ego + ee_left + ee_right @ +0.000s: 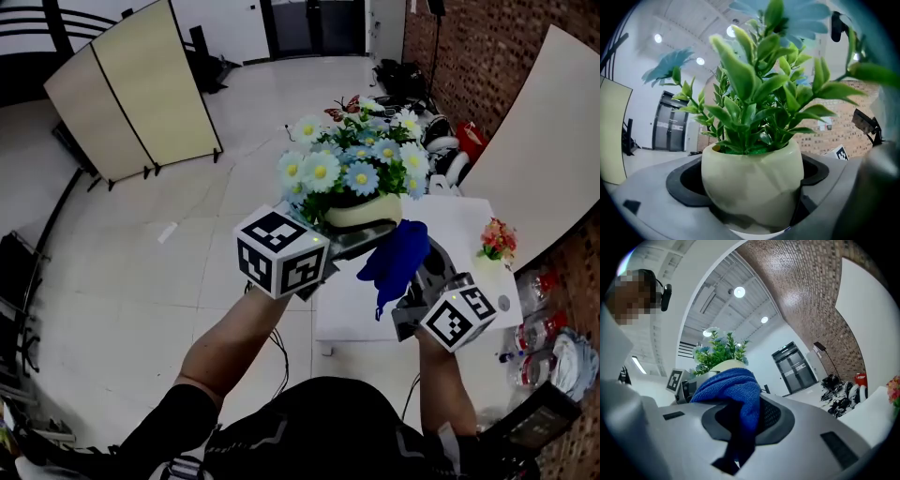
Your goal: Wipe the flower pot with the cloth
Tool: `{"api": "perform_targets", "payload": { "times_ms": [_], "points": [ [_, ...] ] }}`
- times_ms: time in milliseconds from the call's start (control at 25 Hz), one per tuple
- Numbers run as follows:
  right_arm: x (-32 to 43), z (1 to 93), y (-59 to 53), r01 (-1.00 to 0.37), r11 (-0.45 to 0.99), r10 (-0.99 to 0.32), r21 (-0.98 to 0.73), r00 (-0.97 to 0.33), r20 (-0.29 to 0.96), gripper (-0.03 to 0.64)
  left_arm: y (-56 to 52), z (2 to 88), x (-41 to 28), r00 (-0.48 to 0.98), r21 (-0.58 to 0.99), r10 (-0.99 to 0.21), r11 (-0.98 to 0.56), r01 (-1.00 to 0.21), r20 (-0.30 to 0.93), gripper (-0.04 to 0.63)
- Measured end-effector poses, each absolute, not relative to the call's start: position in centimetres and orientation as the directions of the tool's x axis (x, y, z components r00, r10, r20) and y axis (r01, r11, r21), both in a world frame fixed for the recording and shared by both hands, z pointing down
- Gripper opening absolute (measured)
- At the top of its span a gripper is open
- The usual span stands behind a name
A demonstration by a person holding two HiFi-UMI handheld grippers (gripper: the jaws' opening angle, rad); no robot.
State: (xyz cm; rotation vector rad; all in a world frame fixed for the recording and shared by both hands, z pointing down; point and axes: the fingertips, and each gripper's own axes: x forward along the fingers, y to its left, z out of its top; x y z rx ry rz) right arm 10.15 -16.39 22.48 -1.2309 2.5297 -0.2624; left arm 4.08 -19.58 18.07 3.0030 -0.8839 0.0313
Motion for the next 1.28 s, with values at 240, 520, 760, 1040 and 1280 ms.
{"api": "perform_targets", "payload": {
  "times_ms": [240, 520, 760, 1040, 1280],
  "points": [
    [9.2, 23.3, -18.7, -0.736, 0.586, -0.806, -0.338, -0.574, -0.146, 0.049, -19.0, 17.9, 4.8, 0.870, 0.027, -0.494, -0.869, -0.494, 0.016, 0.566],
    [5.2, 22.8, -21.3, -0.726, 0.594, -0.795, -0.348, -0.597, -0.111, 0.049, -17.1, 16.6, 4.8, 0.906, 0.040, -0.424, -0.905, -0.424, -0.001, 0.566],
    [5.9, 23.7, -22.3, -0.721, 0.595, -0.794, -0.354, -0.597, -0.119, 0.049, -17.1, 16.6, 4.9, 0.910, 0.057, -0.415, -0.909, -0.413, -0.017, 0.566],
    [7.1, 24.1, -17.0, -0.712, 0.613, -0.788, -0.343, -0.584, -0.195, 0.049, -18.6, 17.5, 4.7, 0.872, 0.041, -0.489, -0.872, -0.488, -0.016, 0.566],
    [5.7, 23.6, -14.6, -0.688, 0.637, -0.770, -0.349, -0.591, -0.239, 0.049, -19.4, 17.7, 5.1, 0.868, 0.062, -0.495, -0.868, -0.492, -0.035, 0.566]
  ]
}}
